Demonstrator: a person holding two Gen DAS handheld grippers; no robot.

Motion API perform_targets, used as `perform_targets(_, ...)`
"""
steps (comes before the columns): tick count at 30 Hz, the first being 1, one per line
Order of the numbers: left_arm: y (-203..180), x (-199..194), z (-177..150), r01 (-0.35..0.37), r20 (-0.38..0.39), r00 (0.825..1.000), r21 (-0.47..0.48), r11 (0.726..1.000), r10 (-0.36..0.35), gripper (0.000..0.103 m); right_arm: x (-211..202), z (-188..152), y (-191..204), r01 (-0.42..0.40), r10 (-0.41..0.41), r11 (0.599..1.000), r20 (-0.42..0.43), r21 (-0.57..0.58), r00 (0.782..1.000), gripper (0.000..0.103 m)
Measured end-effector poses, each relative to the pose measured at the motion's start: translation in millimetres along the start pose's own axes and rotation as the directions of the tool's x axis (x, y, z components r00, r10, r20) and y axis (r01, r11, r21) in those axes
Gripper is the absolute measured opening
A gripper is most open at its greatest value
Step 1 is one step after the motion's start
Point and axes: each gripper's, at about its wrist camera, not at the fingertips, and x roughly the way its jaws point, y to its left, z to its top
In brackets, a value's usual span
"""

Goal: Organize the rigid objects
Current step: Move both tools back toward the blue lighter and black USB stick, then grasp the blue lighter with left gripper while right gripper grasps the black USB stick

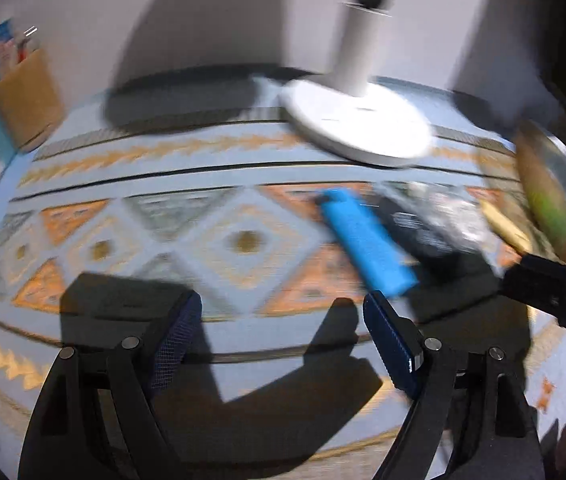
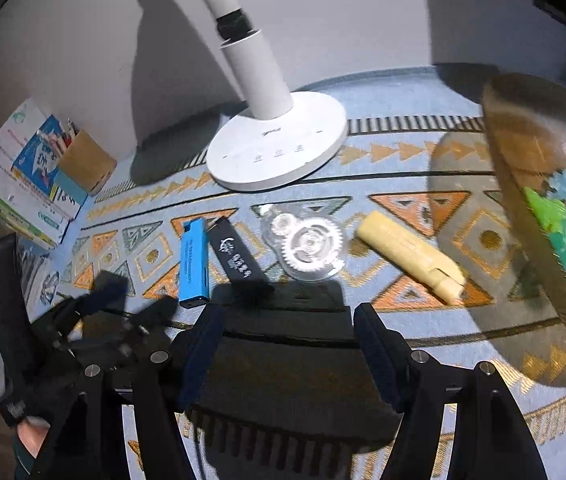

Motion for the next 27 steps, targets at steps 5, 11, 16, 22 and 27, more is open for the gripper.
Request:
perform_targets(5, 26, -6, 9, 0.078, 0.006, 0.997, -0.072, 0.994, -0.078, 0.08, 20, 4, 18, 0.047, -0.047, 0.994, -0.003, -0.095, 0.999, 0.057)
perform_targets(11, 4, -4, 20, 0.204, 0.003, 0.979, -0.028, 0.979, -0.204, 0.08, 39, 10, 29, 0.092, -0.093, 0.978, 0.005, -0.185, 0.996, 0.048)
perform_targets(16, -15, 5, 23, 0.221, -0.015, 0.975, -0.007, 0.975, -0.221, 0.079, 52, 14, 42, 0.119, -0.118, 0.962, 0.02, -0.247, 0.993, 0.048)
perform_targets(22, -38, 15, 24, 0.191, -0.029, 0.981, 0.043, 0.981, -0.19, 0.079, 47, 4, 42, 0.154, -0.146, 0.948, 0.048, -0.28, 0.988, 0.028)
perform_targets(27, -62, 19, 23, 0.114, -0.014, 0.993, 0.124, 0.986, -0.113, 0.066, 27, -10, 17, 0.147, -0.142, 0.968, 0.042, -0.204, 0.989, 0.027)
